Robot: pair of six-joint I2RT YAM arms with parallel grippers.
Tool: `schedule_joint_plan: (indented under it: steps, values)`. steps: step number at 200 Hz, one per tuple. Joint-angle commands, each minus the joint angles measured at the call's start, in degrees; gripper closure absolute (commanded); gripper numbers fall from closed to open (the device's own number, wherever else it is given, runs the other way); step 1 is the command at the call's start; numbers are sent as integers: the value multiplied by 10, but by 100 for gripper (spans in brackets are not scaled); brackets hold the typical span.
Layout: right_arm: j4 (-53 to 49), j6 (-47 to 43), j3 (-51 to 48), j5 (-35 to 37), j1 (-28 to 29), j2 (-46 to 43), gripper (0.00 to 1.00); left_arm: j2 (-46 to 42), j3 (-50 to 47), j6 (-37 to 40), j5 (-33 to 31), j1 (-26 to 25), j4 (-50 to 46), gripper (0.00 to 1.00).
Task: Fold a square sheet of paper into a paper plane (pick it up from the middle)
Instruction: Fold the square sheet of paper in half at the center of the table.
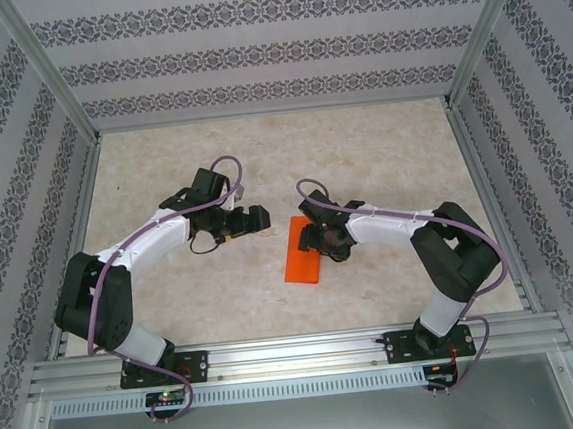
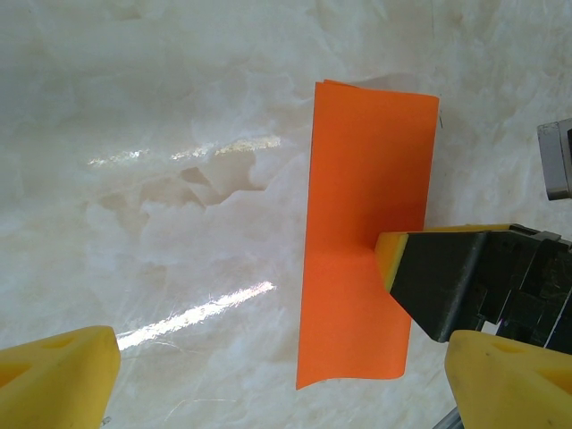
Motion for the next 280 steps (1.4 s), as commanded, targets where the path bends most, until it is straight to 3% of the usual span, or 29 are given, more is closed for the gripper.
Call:
schedule_joint_plan:
  steps: [1, 56, 188, 280]
  values:
    - [35, 15, -33, -23, -3, 32, 24, 2, 4, 9, 13, -6, 12, 5]
    - [-11, -16, -6, -9, -3, 43, 27, 5, 4, 10, 18, -6, 14, 5]
    - [88, 9, -75, -39, -22, -21, 30, 8, 1, 10, 22, -6, 16, 5]
    - [32, 1, -50, -17, -21, 2, 30, 12, 1, 10, 22, -6, 18, 6]
